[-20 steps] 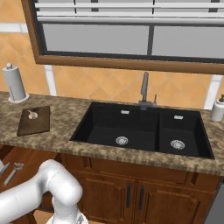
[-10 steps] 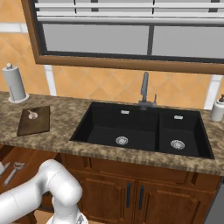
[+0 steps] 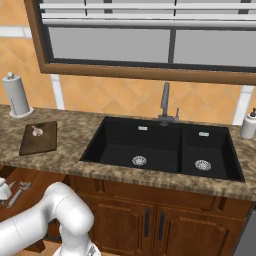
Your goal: Place the appropriate cutting tool for cutting the garlic skin on the cutting board.
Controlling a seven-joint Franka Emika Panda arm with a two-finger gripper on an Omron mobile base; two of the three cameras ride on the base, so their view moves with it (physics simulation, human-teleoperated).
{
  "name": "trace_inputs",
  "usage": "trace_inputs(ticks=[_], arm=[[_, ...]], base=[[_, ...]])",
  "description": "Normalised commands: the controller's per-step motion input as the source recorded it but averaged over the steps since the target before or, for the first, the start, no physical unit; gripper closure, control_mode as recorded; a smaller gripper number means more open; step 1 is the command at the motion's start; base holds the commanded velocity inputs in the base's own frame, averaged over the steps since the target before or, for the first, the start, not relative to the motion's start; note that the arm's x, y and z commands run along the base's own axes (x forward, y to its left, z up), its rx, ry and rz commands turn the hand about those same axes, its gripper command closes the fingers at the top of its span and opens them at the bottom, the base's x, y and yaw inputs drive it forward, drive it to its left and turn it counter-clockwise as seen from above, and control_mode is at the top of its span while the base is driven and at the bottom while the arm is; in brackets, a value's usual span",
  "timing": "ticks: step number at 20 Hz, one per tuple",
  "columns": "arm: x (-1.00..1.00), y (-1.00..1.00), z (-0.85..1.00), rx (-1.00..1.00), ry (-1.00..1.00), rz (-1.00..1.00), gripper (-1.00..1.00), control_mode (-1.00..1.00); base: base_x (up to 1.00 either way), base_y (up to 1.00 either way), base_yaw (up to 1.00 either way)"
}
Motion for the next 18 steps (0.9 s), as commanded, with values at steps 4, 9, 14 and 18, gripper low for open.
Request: trace_inputs(ticks=[4, 9, 14, 18], arm=[[-0.01, 0.21, -0.38, 0.03, 0.00, 0.00, -1.00, -1.00], [-0.18, 0.41, -0.17, 0.00, -0.01, 0.00, -1.00, -1.00], [-0.13, 0.41, -0.01, 0.00, -0.09, 0.00, -1.00, -1.00], [-0.02, 0.36, -0.35, 0.00, -0.07, -0.04, -1.00, -1.00]], base=[[0.00, 0.00, 0.00], [0.00, 0.00, 0.00], [0.00, 0.00, 0.00], [0.00, 0.00, 0.00]])
